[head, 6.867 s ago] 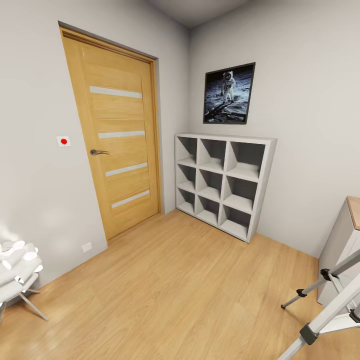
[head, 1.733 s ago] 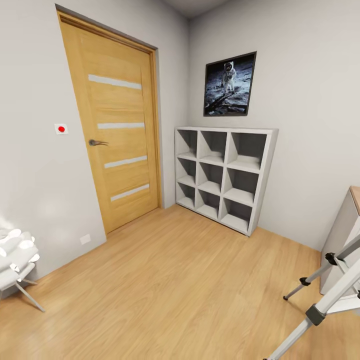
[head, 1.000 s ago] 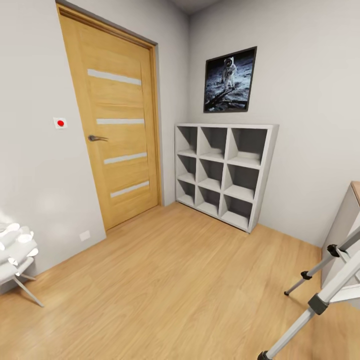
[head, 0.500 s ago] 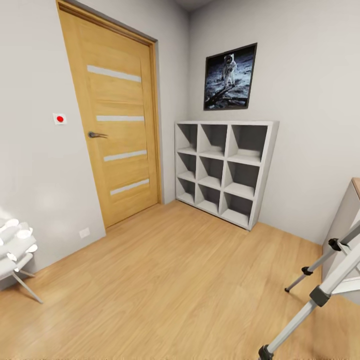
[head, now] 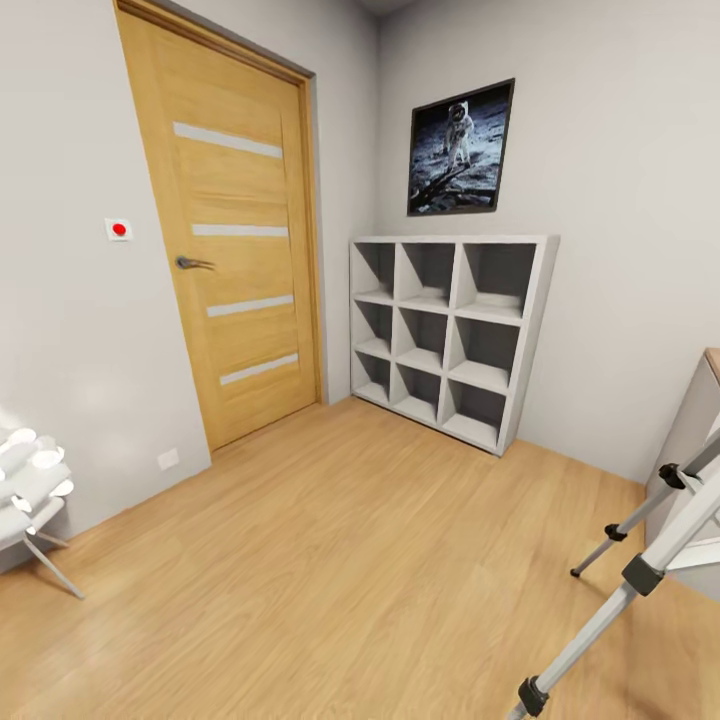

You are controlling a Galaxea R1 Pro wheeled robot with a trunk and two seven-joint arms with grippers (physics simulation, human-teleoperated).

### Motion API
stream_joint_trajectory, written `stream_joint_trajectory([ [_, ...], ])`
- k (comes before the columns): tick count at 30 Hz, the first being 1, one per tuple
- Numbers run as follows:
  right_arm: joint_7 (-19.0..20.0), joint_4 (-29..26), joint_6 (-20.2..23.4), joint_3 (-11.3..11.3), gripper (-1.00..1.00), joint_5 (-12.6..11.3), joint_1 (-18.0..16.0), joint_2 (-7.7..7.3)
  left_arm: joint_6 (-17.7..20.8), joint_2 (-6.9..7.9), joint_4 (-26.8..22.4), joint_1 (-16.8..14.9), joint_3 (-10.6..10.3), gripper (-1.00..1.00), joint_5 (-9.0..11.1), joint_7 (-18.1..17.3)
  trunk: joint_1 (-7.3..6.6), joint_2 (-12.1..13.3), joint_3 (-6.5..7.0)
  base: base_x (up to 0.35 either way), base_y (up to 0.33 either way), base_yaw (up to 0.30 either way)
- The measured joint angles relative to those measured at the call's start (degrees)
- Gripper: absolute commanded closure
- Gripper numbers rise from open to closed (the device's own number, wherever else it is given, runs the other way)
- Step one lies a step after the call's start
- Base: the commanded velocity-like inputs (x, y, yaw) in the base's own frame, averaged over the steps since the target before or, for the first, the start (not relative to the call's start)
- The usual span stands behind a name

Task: Attach the digital camera to the camera tripod in the bedroom.

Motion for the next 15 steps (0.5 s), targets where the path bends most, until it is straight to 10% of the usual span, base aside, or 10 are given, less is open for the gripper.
stream_joint_trajectory([
  [15,0.0,0.0,0.0,0.0,-1.0,0.0,0.0,-0.14,0.0,0.0,0.0,0.0,0.0,-1.0,0.0,0.0,3.3,-6.0,-2.69,0.0,0.0,0.0],
])
